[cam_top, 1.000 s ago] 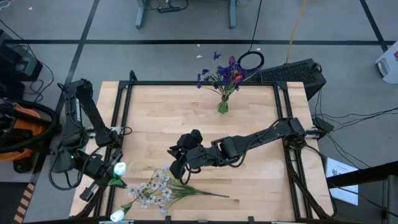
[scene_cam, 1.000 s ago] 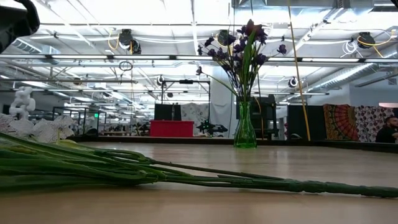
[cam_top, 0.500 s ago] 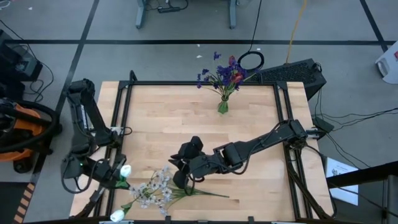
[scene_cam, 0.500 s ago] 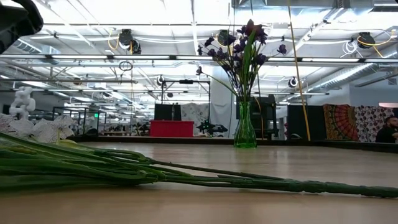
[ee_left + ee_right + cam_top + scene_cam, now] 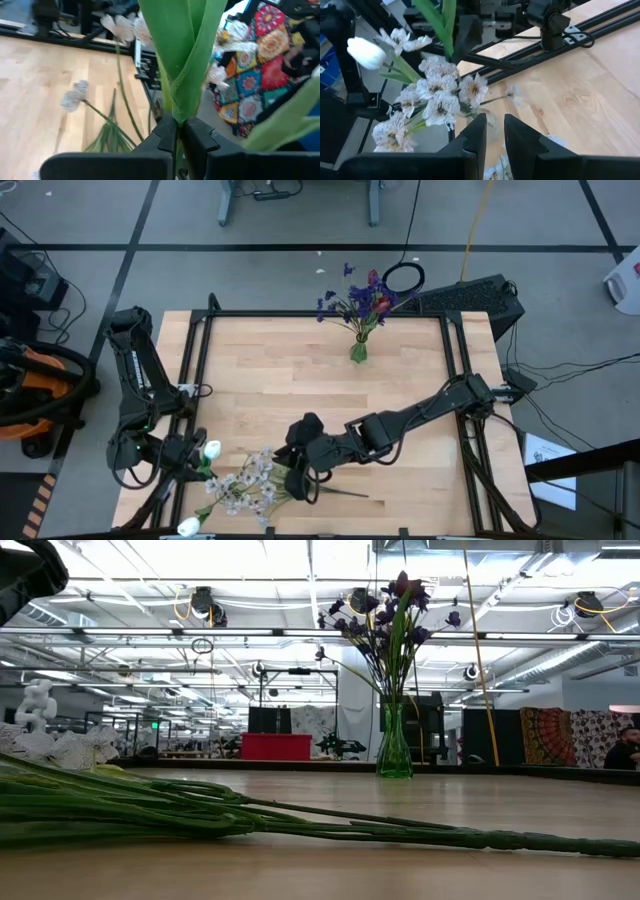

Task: Sort flowers into vase by color
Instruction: Put the white tulip into the transparent flower vase

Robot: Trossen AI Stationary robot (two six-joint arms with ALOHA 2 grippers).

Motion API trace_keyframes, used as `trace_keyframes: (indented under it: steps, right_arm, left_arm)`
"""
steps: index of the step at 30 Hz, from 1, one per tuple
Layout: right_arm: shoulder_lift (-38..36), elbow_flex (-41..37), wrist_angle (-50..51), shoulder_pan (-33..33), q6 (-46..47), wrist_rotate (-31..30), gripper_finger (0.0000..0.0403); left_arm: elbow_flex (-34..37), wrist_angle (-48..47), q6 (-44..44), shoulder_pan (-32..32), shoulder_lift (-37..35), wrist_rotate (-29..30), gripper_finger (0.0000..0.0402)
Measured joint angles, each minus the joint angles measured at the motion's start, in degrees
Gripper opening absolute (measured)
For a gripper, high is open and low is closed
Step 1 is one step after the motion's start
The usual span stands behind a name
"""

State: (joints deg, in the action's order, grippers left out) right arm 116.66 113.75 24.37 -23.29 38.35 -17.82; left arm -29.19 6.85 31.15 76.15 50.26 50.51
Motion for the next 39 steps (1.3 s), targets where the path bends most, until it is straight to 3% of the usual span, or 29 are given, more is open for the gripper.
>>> trace_keyframes:
  steps: [12, 21, 24, 39]
  right_arm:
    - [0.0, 0.0, -0.1, 0.7, 1.1, -3.3, 0.0059]
    - [0.0, 0.0, -0.2, 2.3, 1.5, -3.5, 0.0059]
    - [0.0, 0.0, -0.2, 2.4, 1.5, -3.5, 0.0059]
    - [-4.3, 0.1, 4.7, 3.3, 1.1, -6.2, 0.0059]
  left_arm:
    - [0.0, -6.1, 1.5, 0.0, 0.0, -0.7, 0.0032]
    - [0.0, -6.5, 1.5, 0.0, 0.0, -0.8, 0.0132]
    - [0.0, -6.4, 0.5, 0.0, -0.2, -1.2, 0.0149]
    - [-0.1, -11.3, -1.5, 0.0, -11.2, -6.5, 0.0153]
